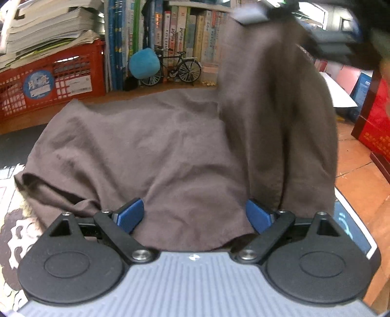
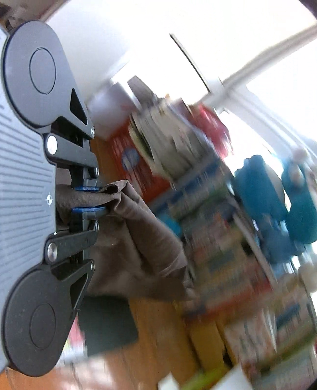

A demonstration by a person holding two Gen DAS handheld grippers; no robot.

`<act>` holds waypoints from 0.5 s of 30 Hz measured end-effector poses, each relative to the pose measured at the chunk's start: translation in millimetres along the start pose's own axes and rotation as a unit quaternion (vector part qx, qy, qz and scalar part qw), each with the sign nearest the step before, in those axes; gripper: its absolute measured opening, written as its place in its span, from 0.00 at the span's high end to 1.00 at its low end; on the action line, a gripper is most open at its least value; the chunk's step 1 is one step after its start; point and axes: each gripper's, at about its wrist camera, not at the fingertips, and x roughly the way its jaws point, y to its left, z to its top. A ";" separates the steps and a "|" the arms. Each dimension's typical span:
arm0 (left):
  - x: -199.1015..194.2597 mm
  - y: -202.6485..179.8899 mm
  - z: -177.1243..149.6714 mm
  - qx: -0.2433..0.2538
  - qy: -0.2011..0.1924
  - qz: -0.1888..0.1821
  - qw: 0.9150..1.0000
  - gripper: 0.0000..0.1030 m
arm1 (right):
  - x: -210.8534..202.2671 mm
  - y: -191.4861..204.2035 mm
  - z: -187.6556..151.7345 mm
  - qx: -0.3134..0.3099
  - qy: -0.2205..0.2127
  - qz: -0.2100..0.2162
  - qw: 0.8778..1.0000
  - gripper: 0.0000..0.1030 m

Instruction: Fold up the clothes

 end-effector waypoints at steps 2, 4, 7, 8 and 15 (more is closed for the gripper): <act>-5.7 5.3 -3.9 -0.003 -0.005 0.001 1.000 0.10 | 23.0 27.0 1.2 -0.020 0.025 0.017 0.999 0.88; -11.8 13.2 -7.3 -0.014 -0.008 -0.009 1.000 0.10 | 47.8 57.1 -1.2 -0.053 0.053 0.031 0.997 0.90; -23.5 29.0 -10.9 -0.043 -0.009 -0.029 0.999 0.10 | 86.5 96.5 -13.7 -0.105 0.105 0.052 0.988 0.94; -28.0 34.0 -12.4 -0.050 -0.009 -0.032 0.998 0.10 | 99.3 106.6 -20.8 -0.122 0.122 0.051 0.984 0.94; -47.6 63.6 -24.2 -0.080 -0.027 -0.049 0.995 0.10 | 158.6 126.0 -72.4 -0.182 0.229 0.021 0.956 0.94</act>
